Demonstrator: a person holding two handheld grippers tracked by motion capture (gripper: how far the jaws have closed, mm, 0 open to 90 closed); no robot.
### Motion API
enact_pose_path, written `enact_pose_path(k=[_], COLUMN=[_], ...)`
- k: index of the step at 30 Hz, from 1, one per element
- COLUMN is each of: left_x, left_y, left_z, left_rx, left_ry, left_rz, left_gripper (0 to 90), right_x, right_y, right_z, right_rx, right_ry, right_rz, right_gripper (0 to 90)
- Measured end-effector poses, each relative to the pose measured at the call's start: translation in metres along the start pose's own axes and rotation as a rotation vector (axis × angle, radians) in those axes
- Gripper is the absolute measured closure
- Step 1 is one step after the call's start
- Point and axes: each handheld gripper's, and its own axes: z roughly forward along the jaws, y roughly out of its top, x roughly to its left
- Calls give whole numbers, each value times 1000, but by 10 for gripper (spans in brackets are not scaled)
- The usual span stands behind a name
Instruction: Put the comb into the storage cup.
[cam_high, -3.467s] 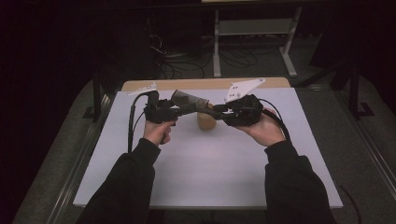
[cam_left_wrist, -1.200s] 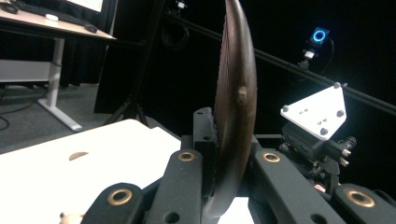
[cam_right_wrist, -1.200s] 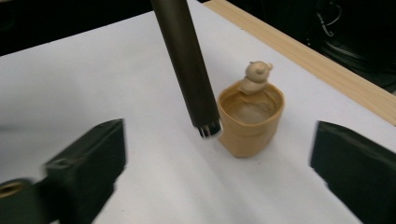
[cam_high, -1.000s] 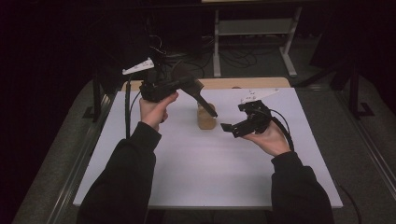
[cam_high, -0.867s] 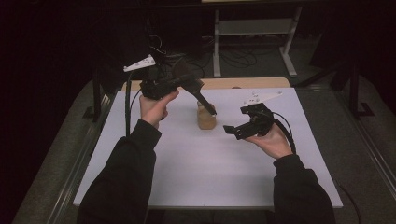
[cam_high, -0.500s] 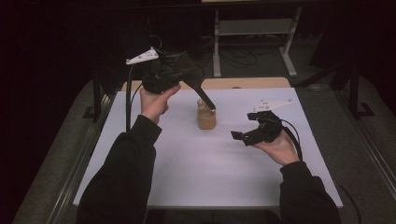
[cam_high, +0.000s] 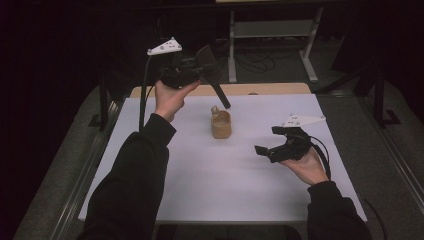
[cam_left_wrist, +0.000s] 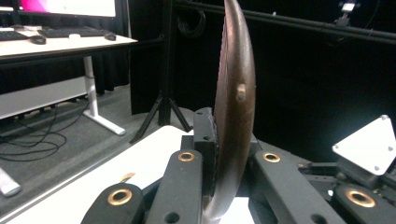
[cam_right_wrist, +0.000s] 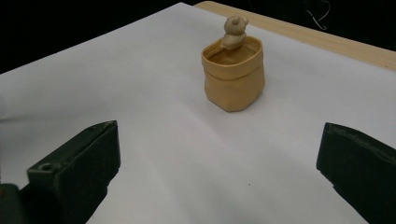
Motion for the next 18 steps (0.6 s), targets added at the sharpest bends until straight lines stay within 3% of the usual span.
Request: enact_pose_path(k=[18], left_x=[15], left_y=[-4], left_z=[0], left_rx=[33], left_ry=[44], left_rz=[1], left_gripper=[856], right_x=[-9], right_y=[-26], right_z=[-22], right_rx=[-24], right_ry=[-33], right_rz=[32], right_gripper=[0])
